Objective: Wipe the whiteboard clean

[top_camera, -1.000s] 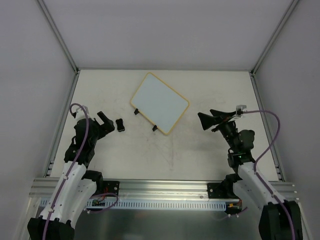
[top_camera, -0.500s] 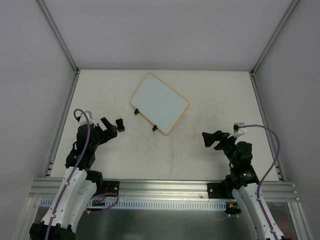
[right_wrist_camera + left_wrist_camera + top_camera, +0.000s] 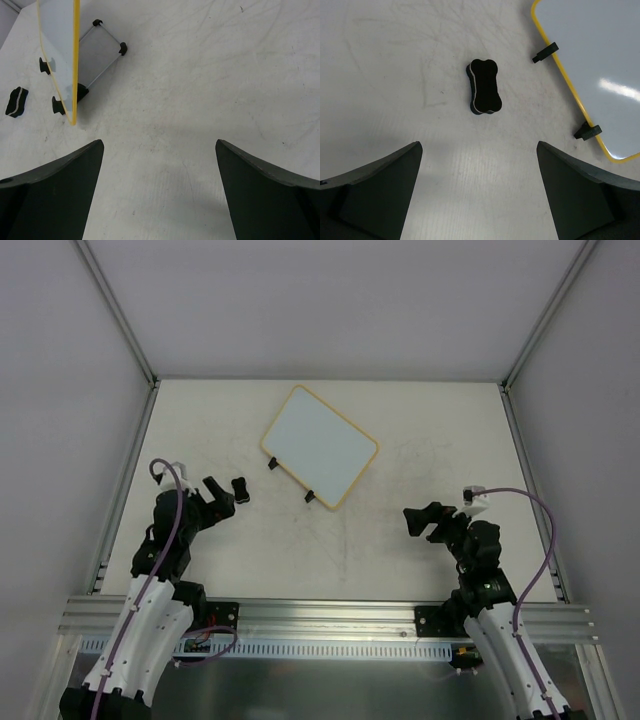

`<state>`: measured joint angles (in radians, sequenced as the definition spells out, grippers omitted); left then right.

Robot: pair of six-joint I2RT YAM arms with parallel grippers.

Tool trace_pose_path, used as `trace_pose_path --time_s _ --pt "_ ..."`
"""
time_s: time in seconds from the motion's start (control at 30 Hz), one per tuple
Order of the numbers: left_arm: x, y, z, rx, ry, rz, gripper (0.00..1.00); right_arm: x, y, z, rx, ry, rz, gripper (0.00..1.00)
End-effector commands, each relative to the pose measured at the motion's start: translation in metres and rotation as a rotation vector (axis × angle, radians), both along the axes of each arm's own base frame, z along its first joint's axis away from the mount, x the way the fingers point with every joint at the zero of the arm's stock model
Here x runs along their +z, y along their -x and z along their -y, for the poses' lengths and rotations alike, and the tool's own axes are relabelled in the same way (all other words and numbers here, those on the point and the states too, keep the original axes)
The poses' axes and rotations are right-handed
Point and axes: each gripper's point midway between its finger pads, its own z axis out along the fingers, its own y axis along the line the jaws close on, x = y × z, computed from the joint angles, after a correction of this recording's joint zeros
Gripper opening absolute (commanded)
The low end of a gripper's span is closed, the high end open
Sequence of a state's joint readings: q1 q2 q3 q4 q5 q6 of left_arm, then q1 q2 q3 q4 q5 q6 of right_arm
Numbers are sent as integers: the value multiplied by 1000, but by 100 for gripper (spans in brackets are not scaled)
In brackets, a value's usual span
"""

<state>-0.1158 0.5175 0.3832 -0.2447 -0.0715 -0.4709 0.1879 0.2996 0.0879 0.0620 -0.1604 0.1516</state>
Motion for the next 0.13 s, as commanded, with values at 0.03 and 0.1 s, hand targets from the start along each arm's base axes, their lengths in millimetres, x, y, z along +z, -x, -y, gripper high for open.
trace_pose_path --time_s 0.03,0.1 --pt "7 -4 -3 2 -13 27 99 22 -4 -1 7 3 71 99" --pt "7 -4 -2 1 -12 28 99 23 -4 -1 6 4 84 99"
